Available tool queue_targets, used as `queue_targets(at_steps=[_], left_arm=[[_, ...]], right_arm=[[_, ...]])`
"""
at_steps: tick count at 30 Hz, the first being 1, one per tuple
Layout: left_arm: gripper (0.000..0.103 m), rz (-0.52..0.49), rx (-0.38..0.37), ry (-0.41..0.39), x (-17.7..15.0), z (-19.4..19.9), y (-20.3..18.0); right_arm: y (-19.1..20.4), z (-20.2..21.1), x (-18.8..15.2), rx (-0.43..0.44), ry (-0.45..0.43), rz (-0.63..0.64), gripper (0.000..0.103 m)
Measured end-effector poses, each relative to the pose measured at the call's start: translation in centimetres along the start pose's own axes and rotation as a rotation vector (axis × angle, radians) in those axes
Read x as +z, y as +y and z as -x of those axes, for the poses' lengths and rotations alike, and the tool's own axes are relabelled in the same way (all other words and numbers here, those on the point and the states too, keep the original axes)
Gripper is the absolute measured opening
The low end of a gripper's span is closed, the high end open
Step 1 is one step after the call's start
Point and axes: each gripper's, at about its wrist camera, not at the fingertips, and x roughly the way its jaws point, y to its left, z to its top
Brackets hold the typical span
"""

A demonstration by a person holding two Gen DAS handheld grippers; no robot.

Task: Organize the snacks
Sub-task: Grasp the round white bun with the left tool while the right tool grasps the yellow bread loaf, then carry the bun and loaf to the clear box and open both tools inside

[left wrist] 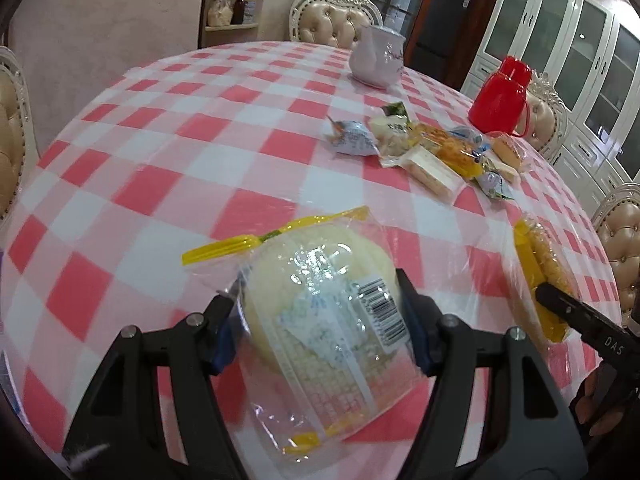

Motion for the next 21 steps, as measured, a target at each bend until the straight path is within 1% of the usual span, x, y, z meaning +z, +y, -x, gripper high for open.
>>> queue_targets(at_steps=[8, 13, 21], left_arm=[[0.07, 0.022, 0.051, -0.025, -1.1, 2.3, 4.6], [0.07, 0.067, 0.075, -0.025, -1.9, 3.4, 8.1], [0.07, 0.137, 0.124, -0.063, -2.9, 6.4, 13.7]], right_arm=[[6.5, -2.0, -1.5, 0.079, 0.041, 0.07, 0.049], [10.8, -3.5, -2.5, 0.129, 0.068, 0.118, 0.049], [17.5, -5.9, -4.0, 0.199, 0.117, 0.213, 0.049]])
